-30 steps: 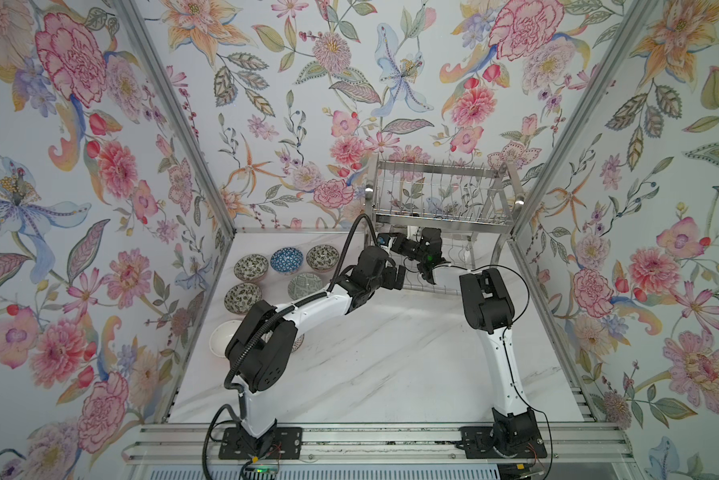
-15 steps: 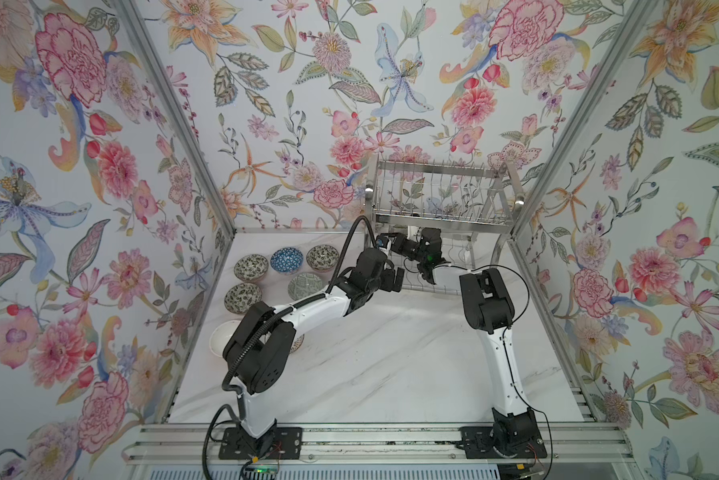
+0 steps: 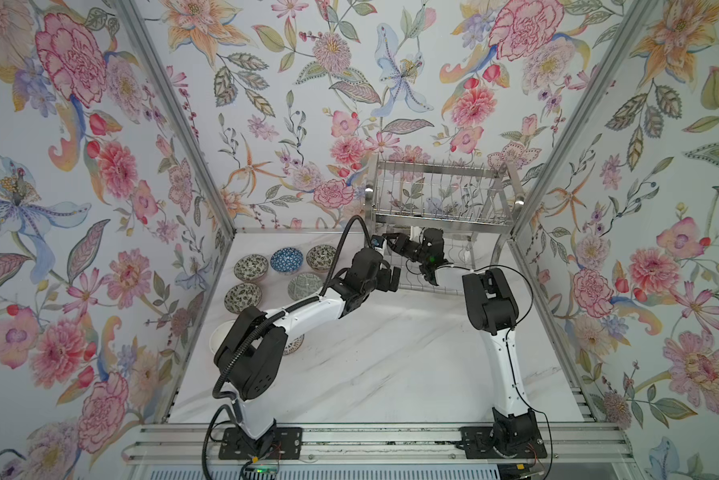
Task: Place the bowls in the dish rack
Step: 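Lower the held bowl edge-down into the rack's wire slots with the right gripper, then open the right gripper and release the bowl in the rack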
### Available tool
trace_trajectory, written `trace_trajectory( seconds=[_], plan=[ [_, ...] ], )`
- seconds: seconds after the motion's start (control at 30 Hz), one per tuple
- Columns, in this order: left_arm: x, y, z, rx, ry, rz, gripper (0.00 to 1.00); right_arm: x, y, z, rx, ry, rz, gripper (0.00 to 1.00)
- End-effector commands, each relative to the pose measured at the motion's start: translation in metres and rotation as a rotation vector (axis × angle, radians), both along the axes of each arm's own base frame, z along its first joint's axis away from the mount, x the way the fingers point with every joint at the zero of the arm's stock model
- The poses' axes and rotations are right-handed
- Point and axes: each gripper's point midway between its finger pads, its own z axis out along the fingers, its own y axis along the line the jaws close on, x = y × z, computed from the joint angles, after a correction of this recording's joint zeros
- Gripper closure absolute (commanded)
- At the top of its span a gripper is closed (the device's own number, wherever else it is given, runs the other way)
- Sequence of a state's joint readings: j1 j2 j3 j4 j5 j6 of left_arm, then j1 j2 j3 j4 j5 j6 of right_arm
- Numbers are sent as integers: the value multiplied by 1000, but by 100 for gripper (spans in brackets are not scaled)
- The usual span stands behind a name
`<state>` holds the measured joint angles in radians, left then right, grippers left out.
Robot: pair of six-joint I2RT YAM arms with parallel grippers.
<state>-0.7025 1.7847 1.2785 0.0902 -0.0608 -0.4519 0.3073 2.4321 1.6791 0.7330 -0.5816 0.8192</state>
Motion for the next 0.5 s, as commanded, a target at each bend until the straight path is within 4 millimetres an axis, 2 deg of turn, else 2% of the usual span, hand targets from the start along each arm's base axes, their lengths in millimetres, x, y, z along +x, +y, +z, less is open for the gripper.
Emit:
trace_trajectory(
  seconds=[0.0,0.23,0.4,0.43,0.47],
  plan=[
    [0,14,15,-5,-36,29,0,-4,-8,36,17,-74,-23,57],
    [-13,30,16,-33,-30,39,1,-21,-14,45,17,-78,-36,49],
    [-24,49,19,-63,-22,45,1,-45,-17,46,-31,-80,-58,41],
    [-25,54,13,-64,-9,48,1,-50,-16,47,-46,-77,-56,40],
    [-28,60,26,-91,-26,47,1,-55,-14,46,-64,-73,-51,39]
  ],
)
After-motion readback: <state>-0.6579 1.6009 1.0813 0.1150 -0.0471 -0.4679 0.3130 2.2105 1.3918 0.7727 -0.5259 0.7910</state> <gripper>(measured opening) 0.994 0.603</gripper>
